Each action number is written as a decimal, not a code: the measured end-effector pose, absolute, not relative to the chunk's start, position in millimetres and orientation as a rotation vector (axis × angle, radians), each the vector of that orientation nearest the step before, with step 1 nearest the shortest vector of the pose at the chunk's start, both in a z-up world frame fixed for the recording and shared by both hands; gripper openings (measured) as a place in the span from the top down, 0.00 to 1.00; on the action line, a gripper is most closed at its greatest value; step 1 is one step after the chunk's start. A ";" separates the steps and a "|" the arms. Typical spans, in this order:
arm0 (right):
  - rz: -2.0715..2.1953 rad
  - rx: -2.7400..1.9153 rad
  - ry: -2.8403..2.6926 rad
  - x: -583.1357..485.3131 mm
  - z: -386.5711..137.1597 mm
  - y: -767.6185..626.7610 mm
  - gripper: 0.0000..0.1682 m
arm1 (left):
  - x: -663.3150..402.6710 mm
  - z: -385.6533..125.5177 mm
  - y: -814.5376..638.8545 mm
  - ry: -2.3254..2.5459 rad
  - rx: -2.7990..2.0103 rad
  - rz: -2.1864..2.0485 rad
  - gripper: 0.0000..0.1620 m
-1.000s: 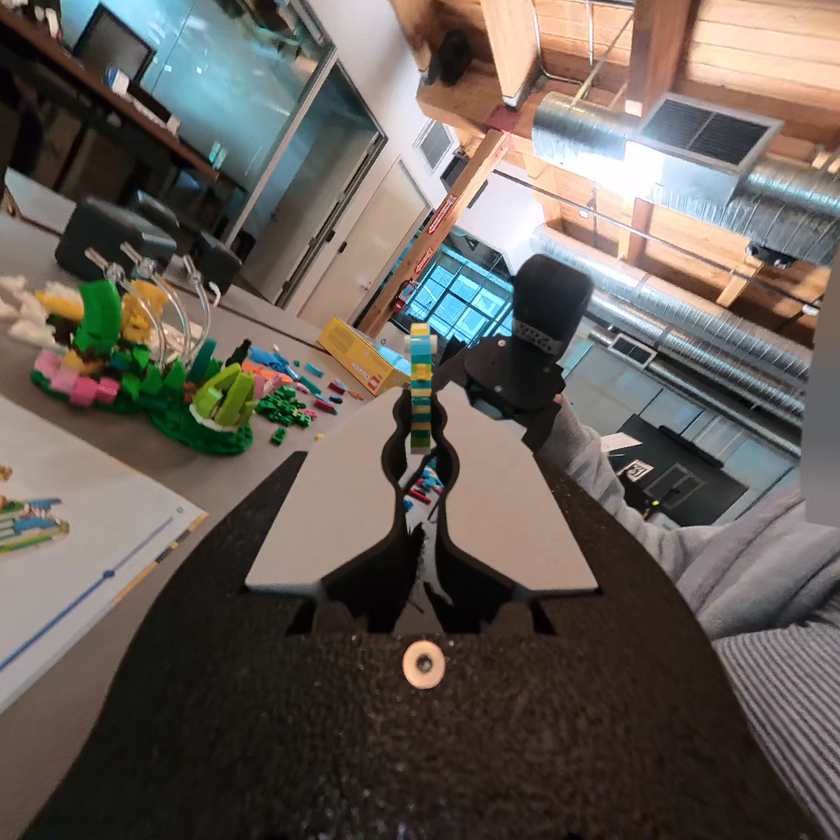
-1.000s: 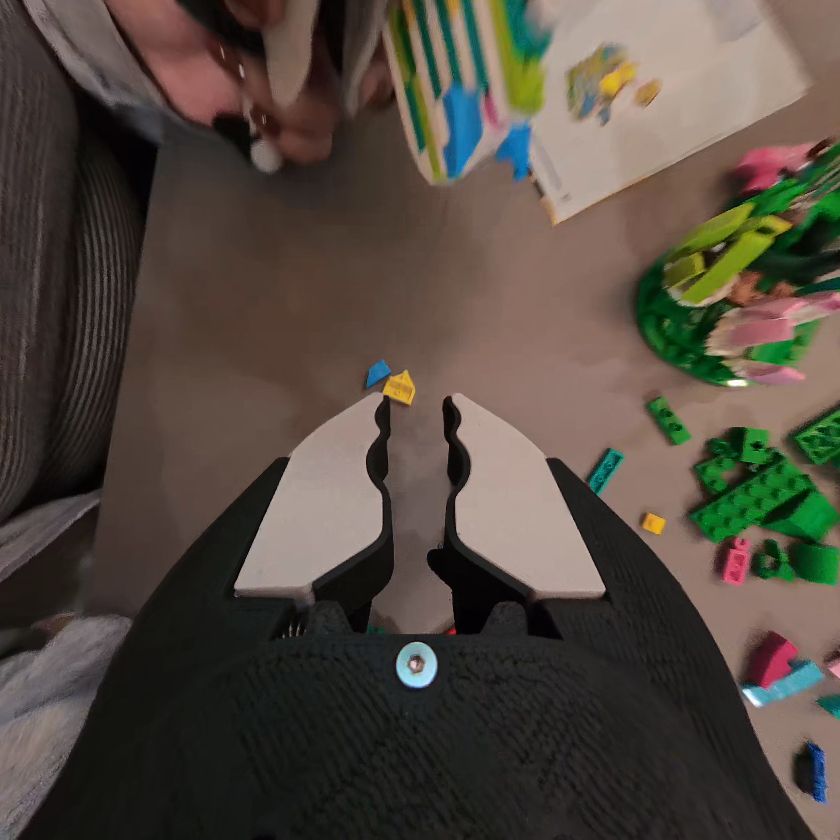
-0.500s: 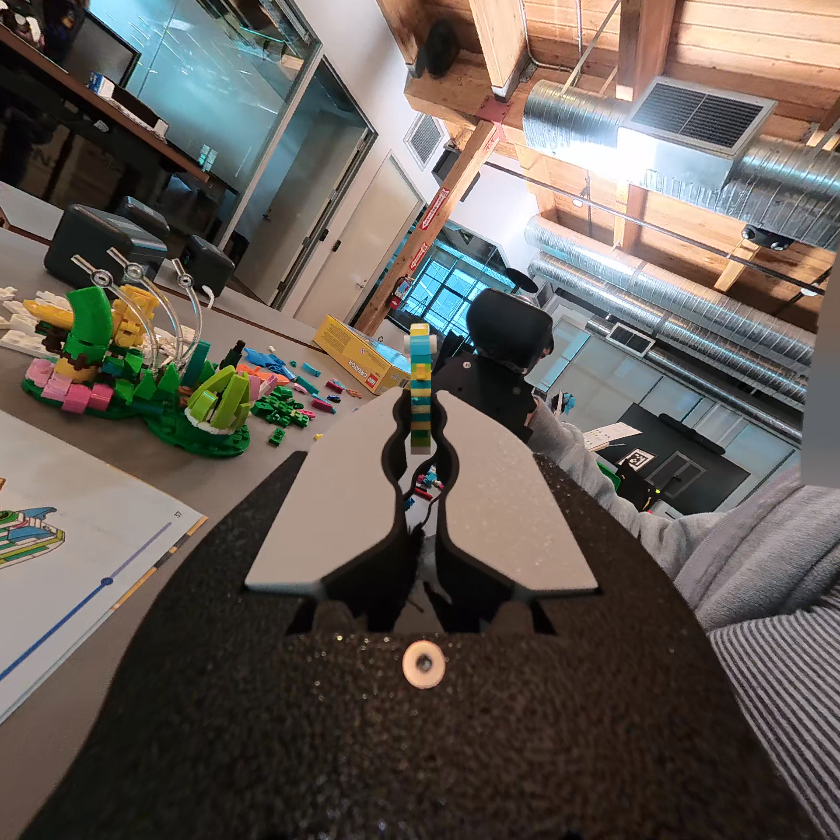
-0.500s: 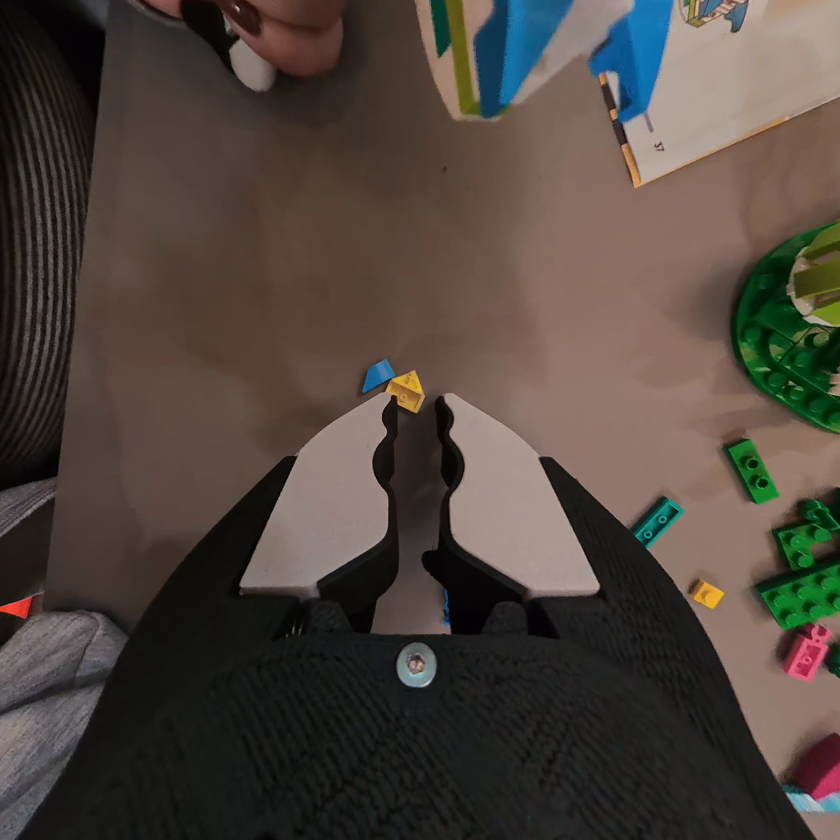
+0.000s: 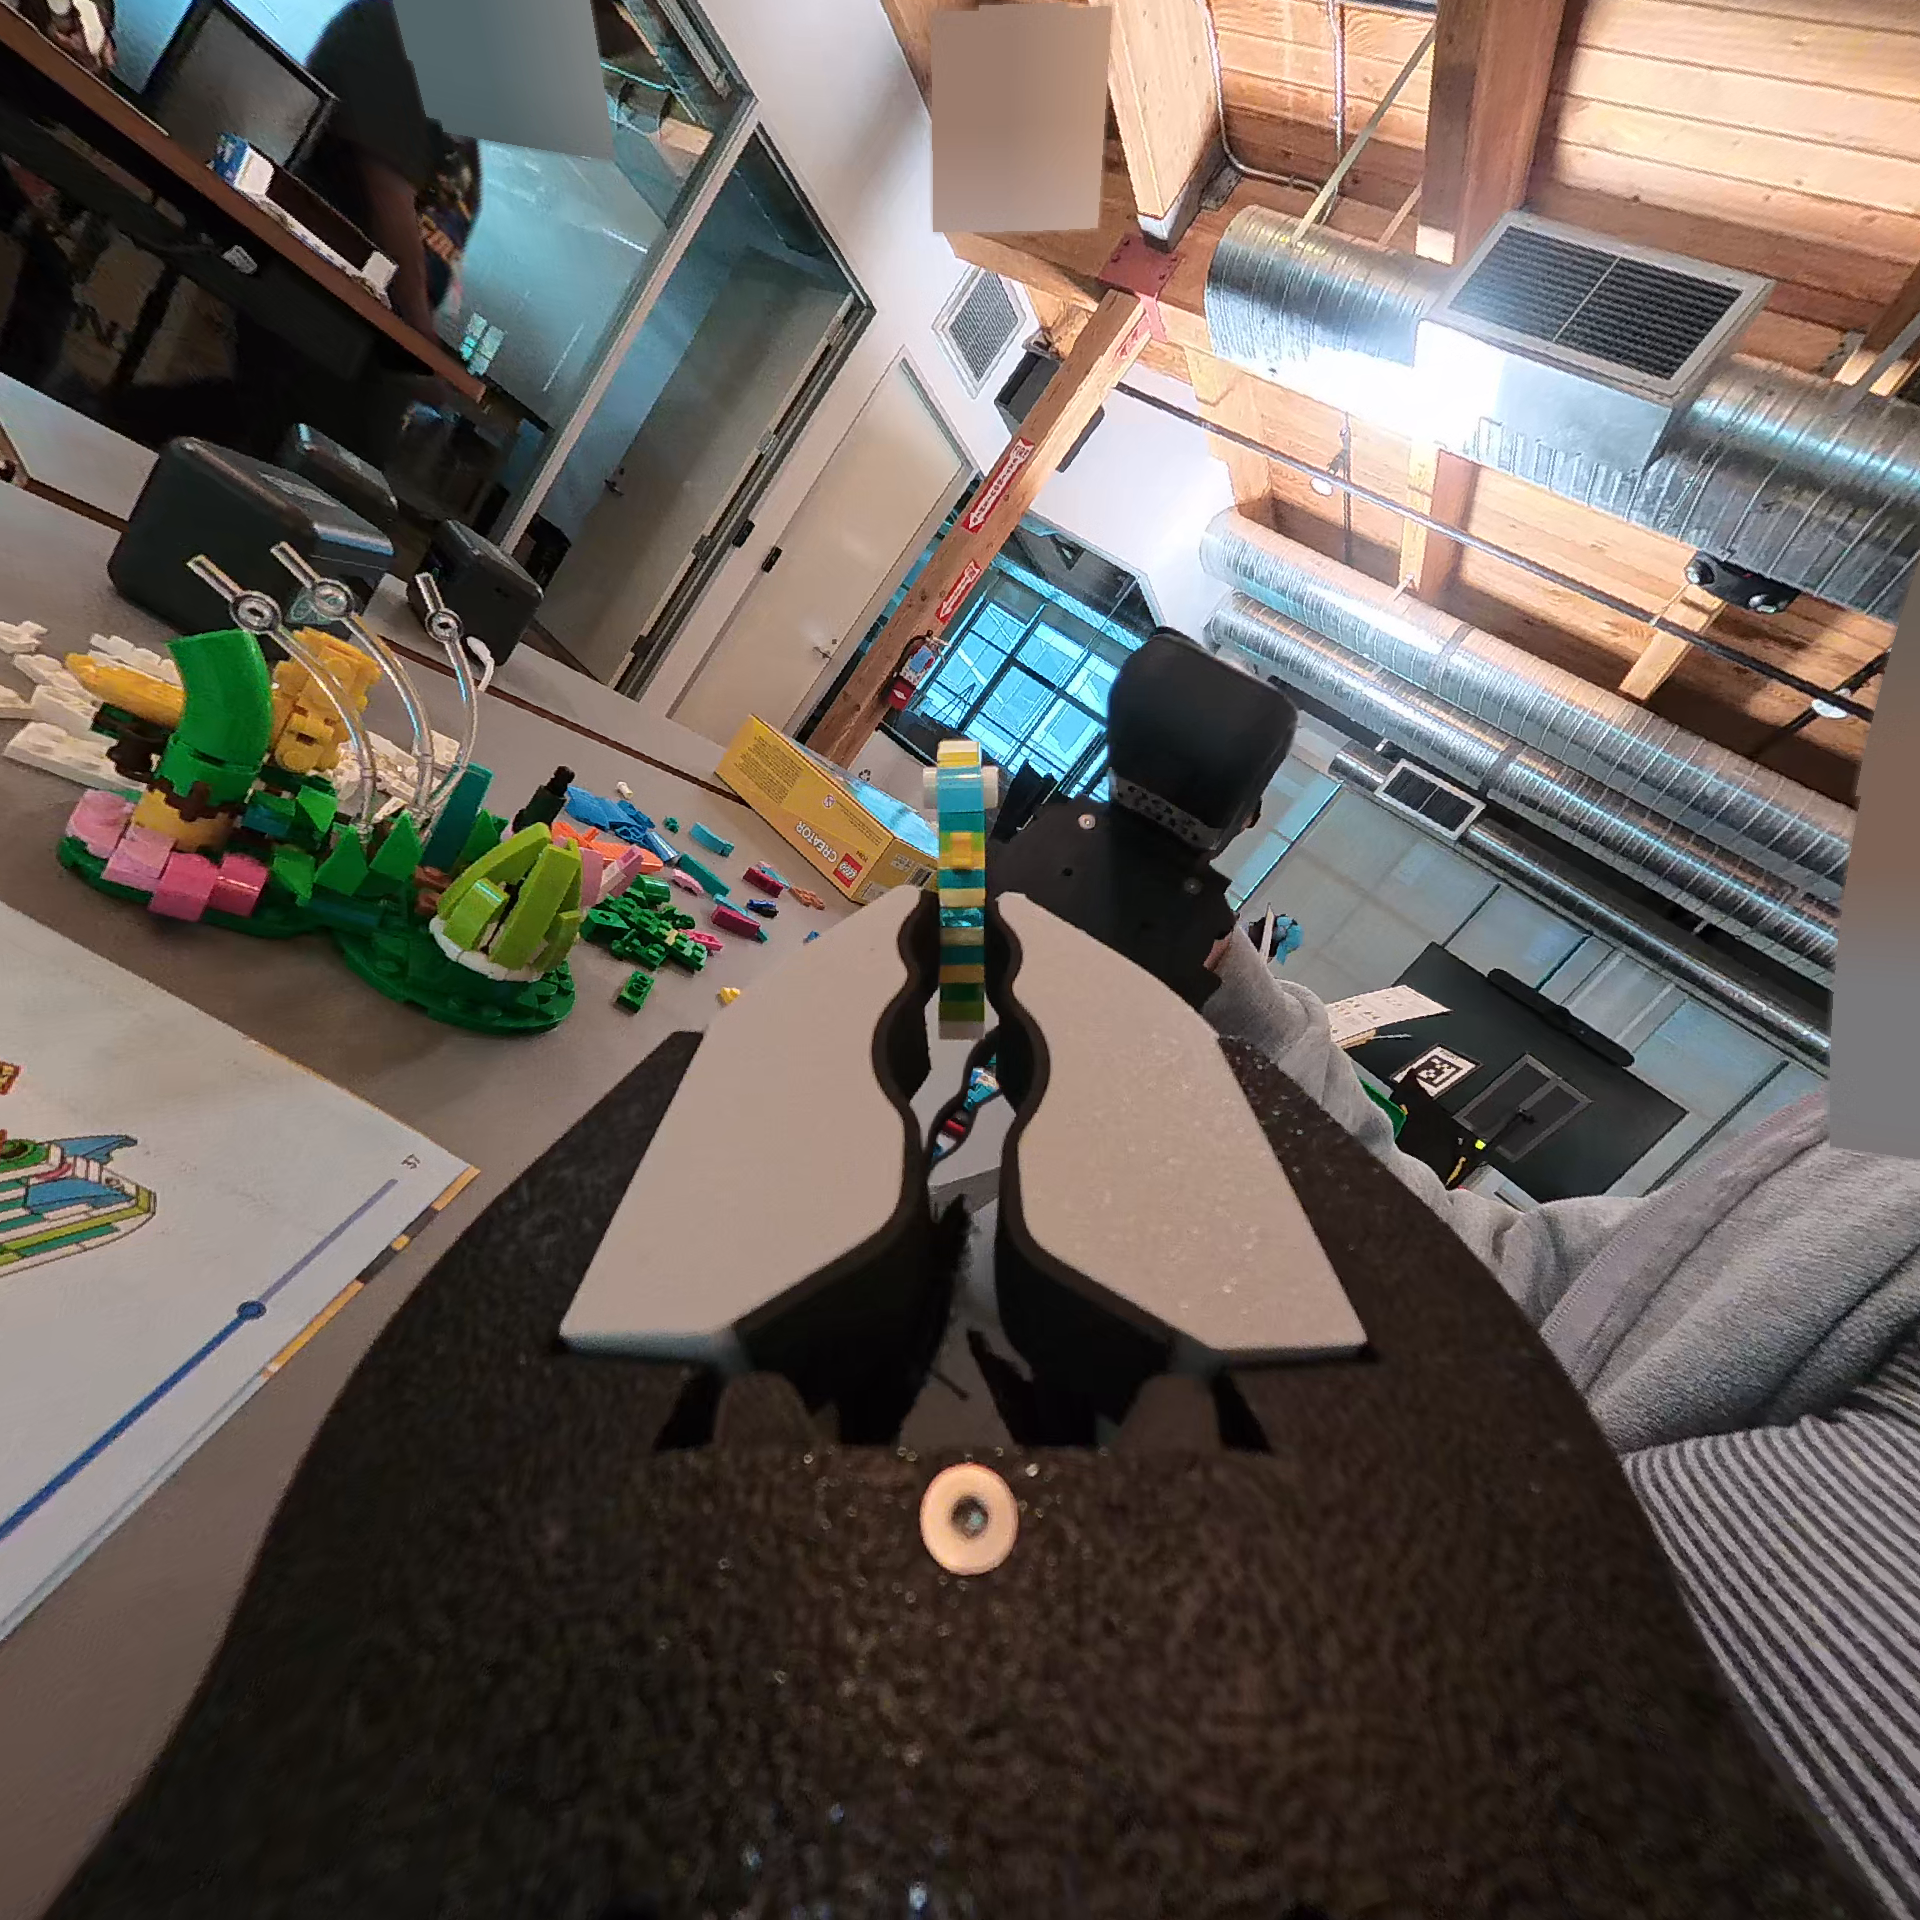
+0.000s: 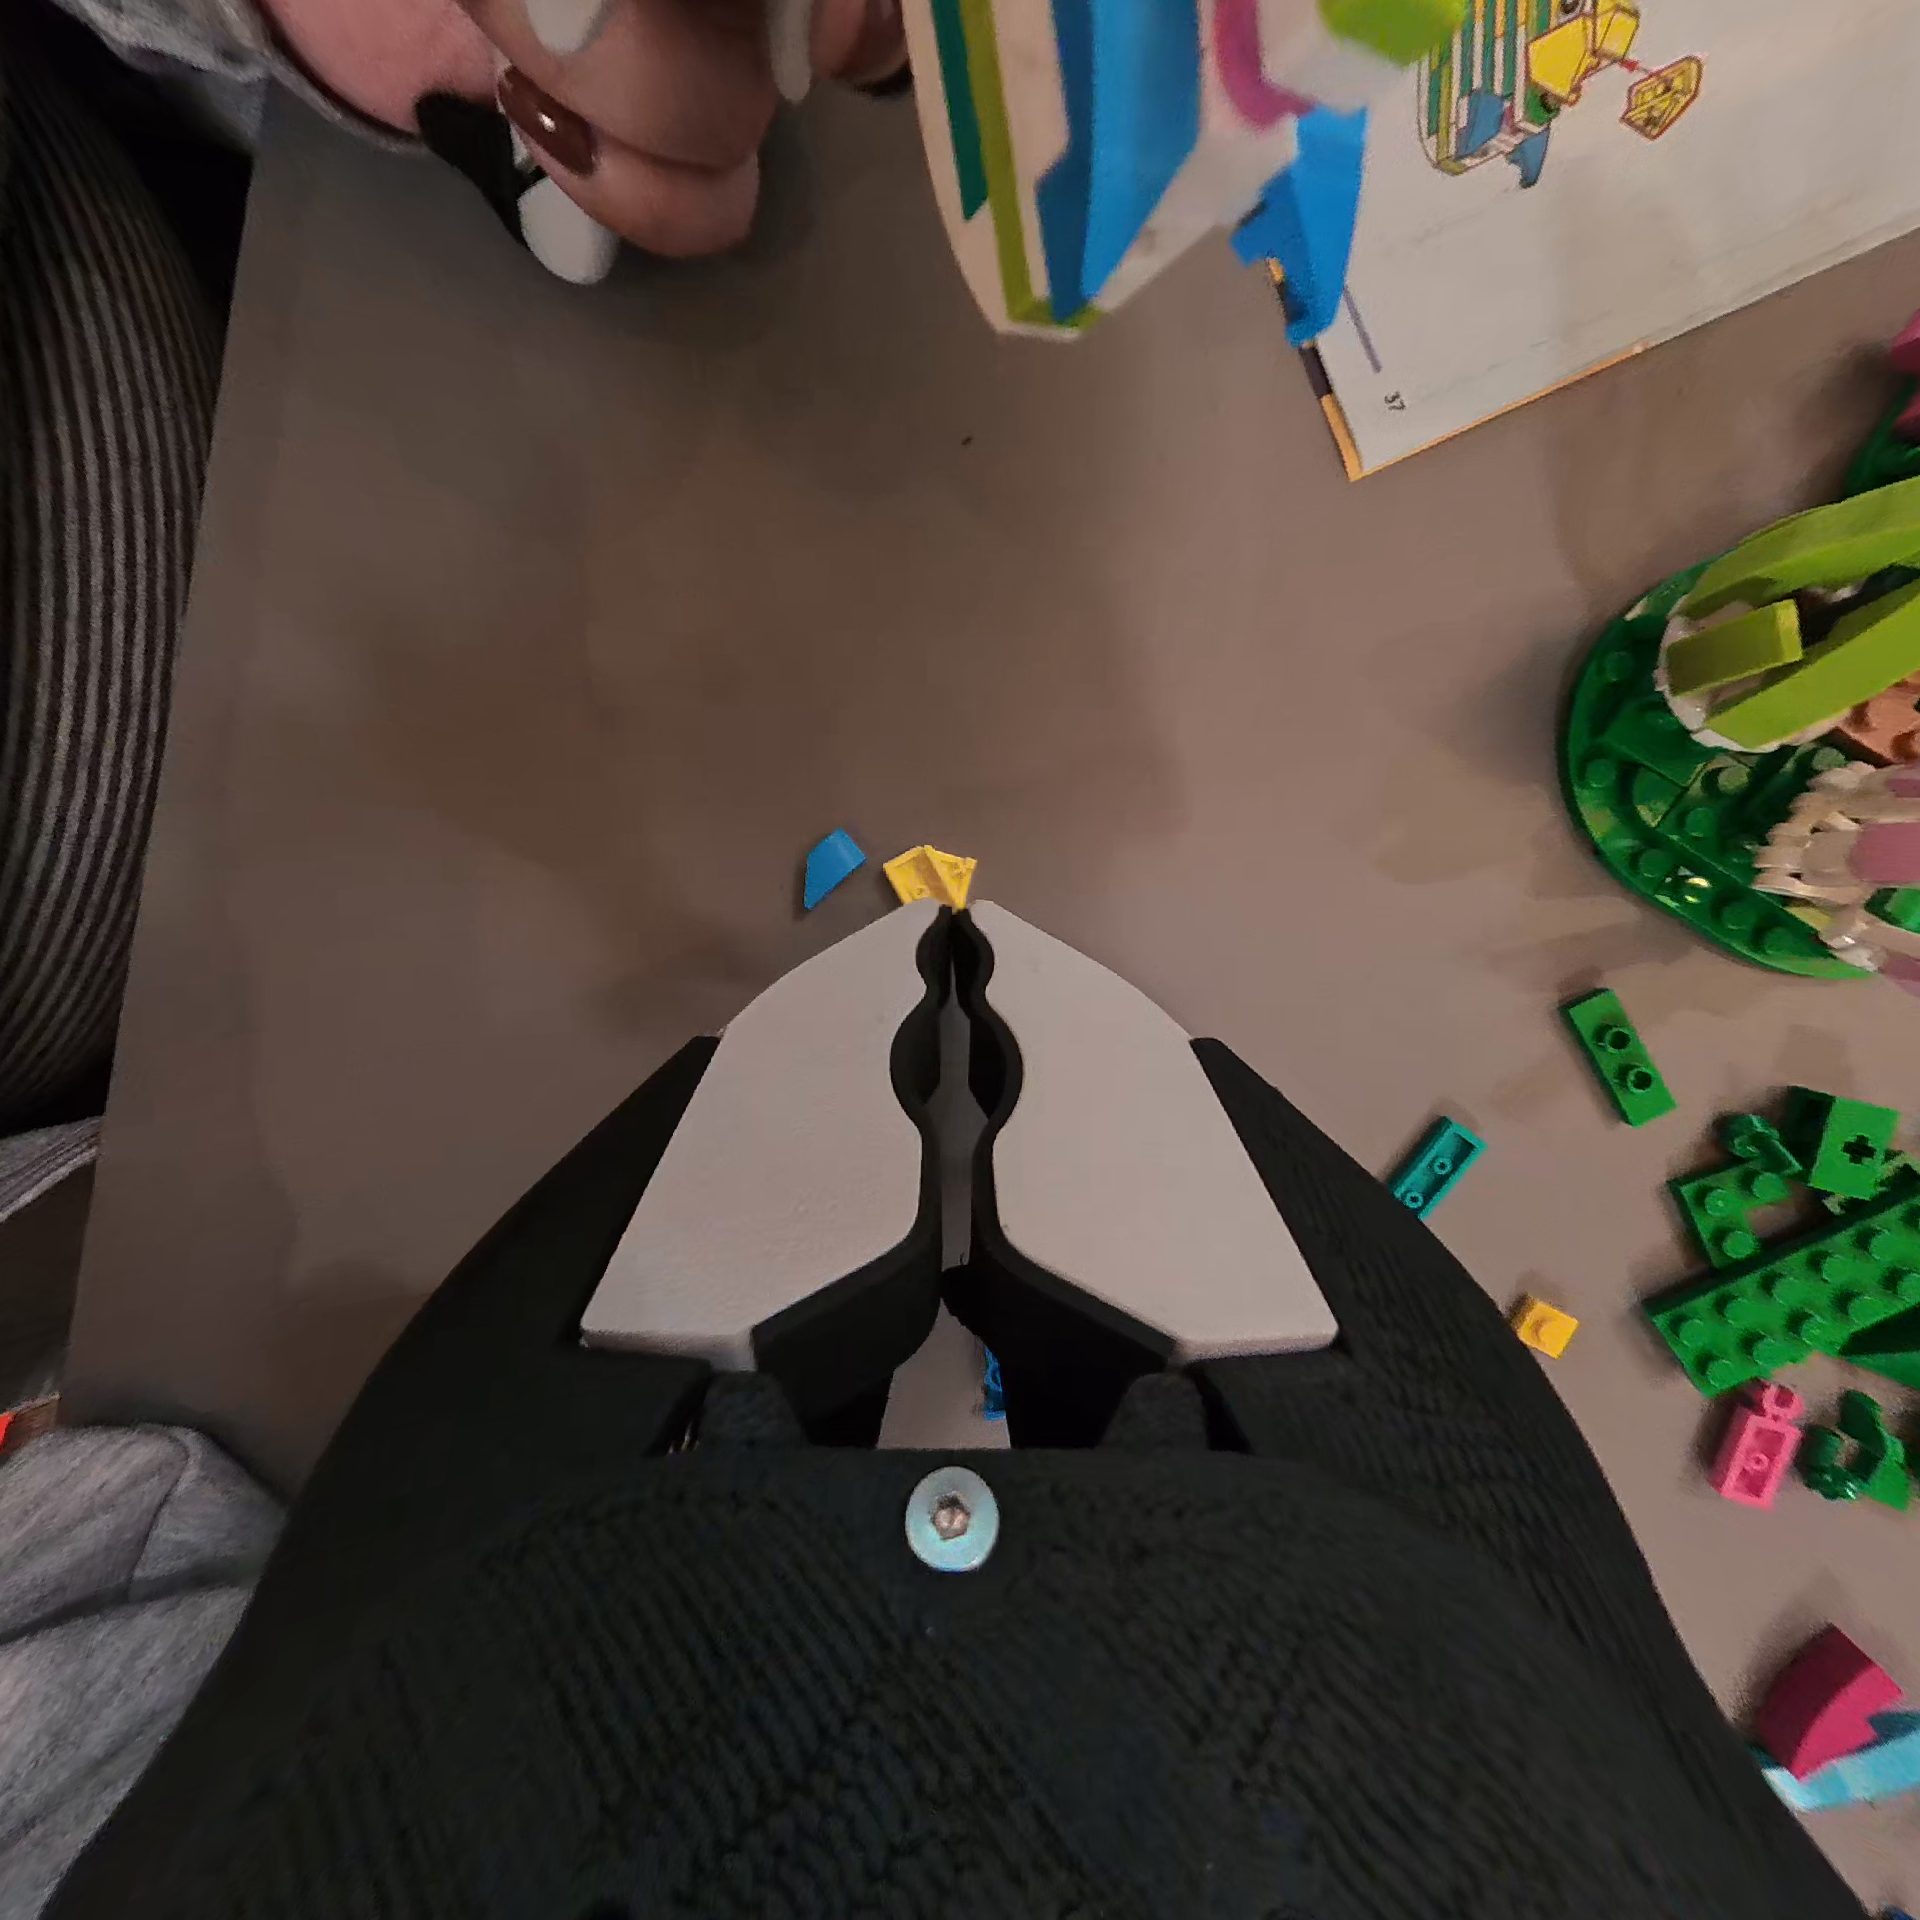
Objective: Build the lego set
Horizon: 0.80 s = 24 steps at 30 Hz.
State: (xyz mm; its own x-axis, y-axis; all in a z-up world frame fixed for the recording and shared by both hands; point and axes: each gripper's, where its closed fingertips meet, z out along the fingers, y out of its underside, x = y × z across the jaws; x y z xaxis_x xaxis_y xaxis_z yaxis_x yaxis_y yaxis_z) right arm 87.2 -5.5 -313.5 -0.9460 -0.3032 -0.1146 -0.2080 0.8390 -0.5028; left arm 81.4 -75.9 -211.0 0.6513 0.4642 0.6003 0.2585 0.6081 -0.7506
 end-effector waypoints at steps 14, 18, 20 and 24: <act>-0.783 -0.481 2.810 89.6 -322.0 -12.0 0.93 | 81.3 -211.3 -75.5 -0.886 -0.940 0.127 0.96; -0.810 -0.497 2.832 85.6 -320.1 -13.2 1.00 | 81.2 -211.2 -75.7 -0.887 -0.938 0.125 0.96; -0.828 -0.504 2.857 81.1 -319.2 -13.9 1.00 | 81.2 -211.3 -75.8 -0.887 -0.937 0.125 0.96; -0.843 -0.510 2.886 76.0 -319.1 -14.6 1.00 | 81.1 -211.4 -75.6 -0.887 -0.938 0.124 0.96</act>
State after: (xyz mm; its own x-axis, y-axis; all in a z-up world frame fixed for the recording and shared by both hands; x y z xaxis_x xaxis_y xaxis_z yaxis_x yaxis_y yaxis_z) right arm 76.0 -14.6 -319.1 -0.9400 -0.3410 0.0053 -0.2902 0.7916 -0.5377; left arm 81.1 -75.6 -211.4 0.6517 0.4533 0.6081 0.2687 0.6118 -0.7440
